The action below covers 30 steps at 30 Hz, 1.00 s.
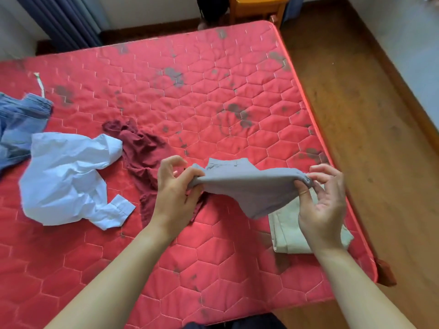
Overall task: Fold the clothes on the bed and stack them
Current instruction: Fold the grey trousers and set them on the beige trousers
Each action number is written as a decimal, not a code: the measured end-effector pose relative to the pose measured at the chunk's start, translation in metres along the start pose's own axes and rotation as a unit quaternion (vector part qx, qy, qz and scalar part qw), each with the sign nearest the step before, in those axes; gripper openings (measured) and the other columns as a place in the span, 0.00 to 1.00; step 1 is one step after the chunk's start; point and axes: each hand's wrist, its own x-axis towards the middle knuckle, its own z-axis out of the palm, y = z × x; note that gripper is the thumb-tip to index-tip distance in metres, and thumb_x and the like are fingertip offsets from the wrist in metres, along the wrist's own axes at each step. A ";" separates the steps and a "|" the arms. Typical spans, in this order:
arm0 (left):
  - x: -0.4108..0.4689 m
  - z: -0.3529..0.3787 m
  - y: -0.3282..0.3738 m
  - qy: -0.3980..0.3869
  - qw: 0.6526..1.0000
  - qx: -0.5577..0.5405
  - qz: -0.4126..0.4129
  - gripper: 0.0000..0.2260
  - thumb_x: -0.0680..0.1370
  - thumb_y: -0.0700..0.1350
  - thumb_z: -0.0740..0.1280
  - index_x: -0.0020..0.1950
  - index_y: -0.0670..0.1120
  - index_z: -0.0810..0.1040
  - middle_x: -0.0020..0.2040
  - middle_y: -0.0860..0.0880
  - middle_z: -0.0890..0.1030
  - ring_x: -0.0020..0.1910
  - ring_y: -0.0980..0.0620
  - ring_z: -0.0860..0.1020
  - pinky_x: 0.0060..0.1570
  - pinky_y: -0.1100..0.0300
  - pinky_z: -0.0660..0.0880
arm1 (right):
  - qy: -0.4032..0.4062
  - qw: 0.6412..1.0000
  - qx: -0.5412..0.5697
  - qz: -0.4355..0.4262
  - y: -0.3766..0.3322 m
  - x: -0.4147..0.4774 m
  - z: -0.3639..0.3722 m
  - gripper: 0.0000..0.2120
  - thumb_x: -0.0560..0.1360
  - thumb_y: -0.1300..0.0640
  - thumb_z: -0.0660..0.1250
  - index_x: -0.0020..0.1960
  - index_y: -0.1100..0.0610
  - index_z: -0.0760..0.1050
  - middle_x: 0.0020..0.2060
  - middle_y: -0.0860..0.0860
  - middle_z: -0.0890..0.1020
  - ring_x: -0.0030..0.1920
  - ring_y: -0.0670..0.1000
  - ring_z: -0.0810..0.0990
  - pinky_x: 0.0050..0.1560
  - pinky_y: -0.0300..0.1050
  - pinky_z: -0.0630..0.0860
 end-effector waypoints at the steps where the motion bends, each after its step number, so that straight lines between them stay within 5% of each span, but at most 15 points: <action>1: -0.001 -0.003 0.005 0.005 1.000 -0.024 0.015 0.10 0.70 0.31 0.67 0.47 0.42 0.79 0.51 0.47 0.70 0.52 0.50 0.71 0.55 0.60 0.68 | -0.007 1.000 0.019 -0.005 -0.005 -0.001 -0.002 0.05 0.75 0.61 0.66 0.50 0.56 0.71 0.54 0.46 0.74 0.56 0.52 0.75 0.56 0.55 0.75; 5: 0.011 -0.029 0.032 0.047 0.995 -0.083 0.020 0.07 0.71 0.35 0.65 0.45 0.46 0.75 0.42 0.52 0.77 0.42 0.56 0.74 0.43 0.64 0.70 | -0.006 0.996 0.092 0.003 -0.046 0.011 -0.008 0.10 0.77 0.57 0.63 0.51 0.42 0.69 0.52 0.50 0.79 0.56 0.51 0.78 0.55 0.46 0.74; 9: 0.021 -0.061 0.063 0.091 0.987 -0.135 0.012 0.11 0.72 0.36 0.68 0.46 0.52 0.76 0.41 0.61 0.79 0.41 0.66 0.75 0.42 0.74 0.68 | 0.034 0.994 0.099 -0.037 -0.087 0.038 -0.017 0.10 0.76 0.59 0.64 0.48 0.45 0.67 0.43 0.46 0.75 0.43 0.41 0.75 0.46 0.34 0.72; 16: 0.016 -0.100 0.085 0.080 0.988 -0.119 0.064 0.09 0.71 0.45 0.69 0.46 0.59 0.76 0.44 0.66 0.79 0.42 0.65 0.76 0.39 0.76 0.68 | 0.010 0.993 0.098 -0.058 -0.117 0.040 -0.040 0.15 0.75 0.58 0.67 0.59 0.45 0.71 0.41 0.40 0.78 0.41 0.39 0.77 0.42 0.28 0.72; 21: 0.051 -0.078 0.040 -0.030 0.999 -0.013 0.031 0.06 0.72 0.46 0.70 0.46 0.54 0.76 0.38 0.59 0.78 0.38 0.58 0.74 0.39 0.63 0.71 | -0.052 0.999 0.013 0.010 -0.074 0.057 -0.016 0.07 0.73 0.56 0.70 0.51 0.47 0.78 0.44 0.46 0.82 0.43 0.50 0.80 0.45 0.41 0.76; 24: 0.073 -0.044 0.001 -0.084 0.995 0.062 -0.005 0.04 0.73 0.46 0.69 0.45 0.51 0.75 0.37 0.53 0.77 0.38 0.49 0.74 0.39 0.54 0.71 | -0.106 0.993 -0.045 0.027 -0.030 0.076 0.015 0.08 0.72 0.59 0.70 0.45 0.46 0.77 0.41 0.45 0.81 0.42 0.50 0.80 0.43 0.38 0.76; 30: 0.119 0.050 -0.089 -0.026 0.996 0.084 -0.022 0.04 0.72 0.43 0.70 0.46 0.47 0.79 0.41 0.53 0.74 0.40 0.51 0.71 0.40 0.56 0.69 | -0.124 0.980 -0.152 -0.032 0.081 0.122 0.089 0.04 0.70 0.62 0.71 0.45 0.59 0.80 0.40 0.51 0.82 0.42 0.51 0.79 0.46 0.39 0.72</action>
